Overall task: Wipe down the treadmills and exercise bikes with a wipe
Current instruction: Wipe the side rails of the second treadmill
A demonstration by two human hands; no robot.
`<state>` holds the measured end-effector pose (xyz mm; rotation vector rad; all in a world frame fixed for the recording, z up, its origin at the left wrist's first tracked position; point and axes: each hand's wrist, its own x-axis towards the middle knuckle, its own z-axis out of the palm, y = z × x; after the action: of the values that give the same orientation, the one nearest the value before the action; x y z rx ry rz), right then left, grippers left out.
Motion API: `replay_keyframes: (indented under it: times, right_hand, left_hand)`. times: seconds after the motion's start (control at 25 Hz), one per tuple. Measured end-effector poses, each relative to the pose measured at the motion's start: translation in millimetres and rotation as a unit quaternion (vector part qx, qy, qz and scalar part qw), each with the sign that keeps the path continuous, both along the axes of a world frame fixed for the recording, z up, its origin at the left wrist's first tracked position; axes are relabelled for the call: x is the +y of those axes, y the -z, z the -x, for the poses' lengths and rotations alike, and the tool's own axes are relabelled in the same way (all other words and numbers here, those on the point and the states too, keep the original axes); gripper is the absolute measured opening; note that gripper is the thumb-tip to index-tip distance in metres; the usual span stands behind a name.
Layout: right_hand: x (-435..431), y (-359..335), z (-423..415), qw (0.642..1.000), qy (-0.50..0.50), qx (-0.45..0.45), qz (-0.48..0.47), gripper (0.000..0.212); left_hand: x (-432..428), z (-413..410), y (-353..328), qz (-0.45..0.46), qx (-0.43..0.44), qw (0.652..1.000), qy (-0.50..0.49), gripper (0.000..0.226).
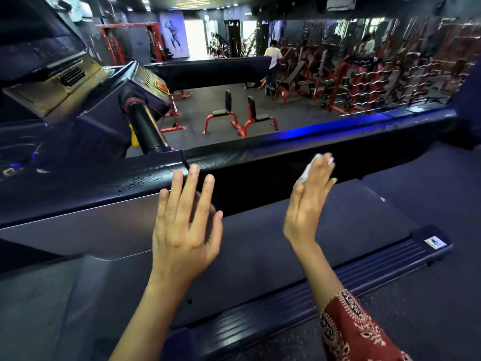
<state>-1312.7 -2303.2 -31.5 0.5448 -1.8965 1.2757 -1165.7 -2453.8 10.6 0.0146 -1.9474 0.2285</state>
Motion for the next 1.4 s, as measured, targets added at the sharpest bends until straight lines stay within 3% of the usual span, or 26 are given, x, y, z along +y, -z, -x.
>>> replay_keyframes:
  times: [0.08,0.16,0.24,0.28,0.36,0.44,0.52,0.56,0.64,0.72,0.76,0.84,0.92,1.0,1.08,1.16,1.2,1.28,1.36,1.4]
  right_hand:
    - [-7,-27,-1,0.998,-0.013,-0.034,0.049,0.055]
    - [-16,-29,-10,0.993,-0.041,0.077,-0.074,0.054]
    - [-7,1,-6,0.948,-0.051,0.225,-0.218,0.053]
    - [6,16,3,0.933,-0.033,0.261,-0.245,0.052]
    - [32,20,27,0.962,0.011,0.203,-0.183,0.051]
    - [44,-6,41,0.998,0.022,0.046,-0.028,0.052]
    - [36,-31,37,1.000,-0.008,0.009,0.008,0.053]
    - [28,-33,29,0.997,-0.026,0.063,-0.048,0.053]
    - [22,-7,23,0.954,-0.055,0.214,-0.204,0.053]
    - [44,27,38,0.924,-0.024,0.279,-0.259,0.054]
    - [57,32,50,0.935,0.001,0.260,-0.239,0.053]
    - [76,16,67,0.985,0.020,0.122,-0.118,0.052]
    - [74,-16,69,1.000,-0.007,0.012,-0.014,0.054]
    - [60,-26,56,0.995,-0.044,0.060,-0.061,0.054]
    - [61,-3,55,0.961,-0.054,0.190,-0.193,0.053]
    - [86,27,74,0.937,-0.024,0.247,-0.245,0.052]
    - [99,32,84,0.949,-0.008,0.224,-0.224,0.052]
    - [112,15,96,0.991,-0.002,0.086,-0.100,0.051]
    - [107,-16,96,1.000,-0.023,-0.013,0.006,0.053]
    - [101,-26,90,0.999,-0.035,-0.010,0.004,0.054]
  left_hand:
    - [8,8,-1,0.004,0.001,1.000,-0.009,0.056]
    - [15,16,-2,0.011,0.001,1.000,-0.016,0.057]
    - [22,24,-2,0.013,0.000,1.000,-0.016,0.058]
    - [25,26,-2,0.012,0.000,1.000,-0.015,0.058]
    - [34,33,-1,0.009,0.000,1.000,-0.012,0.057]
    - [43,41,-2,0.007,-0.005,1.000,-0.005,0.056]
    - [51,49,-2,0.011,-0.013,1.000,0.001,0.056]
    - [55,52,-2,0.013,-0.015,1.000,0.002,0.057]
    - [60,58,-2,0.013,-0.018,1.000,0.003,0.057]
    - [64,61,0,0.007,-0.017,1.000,0.002,0.057]
    - [66,63,0,0.005,-0.014,1.000,-0.001,0.056]
    - [71,68,0,0.001,-0.010,1.000,-0.002,0.056]
    - [78,74,0,-0.003,-0.011,1.000,0.000,0.056]
    - [85,81,0,-0.001,-0.015,1.000,0.002,0.056]
    - [92,88,-1,0.004,-0.020,1.000,0.003,0.057]
    - [98,94,-1,0.010,-0.021,1.000,0.004,0.057]
    - [101,97,-1,0.011,-0.020,1.000,0.004,0.057]
    - [108,102,-1,0.010,-0.020,1.000,0.004,0.055]
    - [116,109,0,0.004,-0.021,1.000,0.006,0.055]
    - [120,112,0,0.002,-0.021,1.000,0.007,0.056]
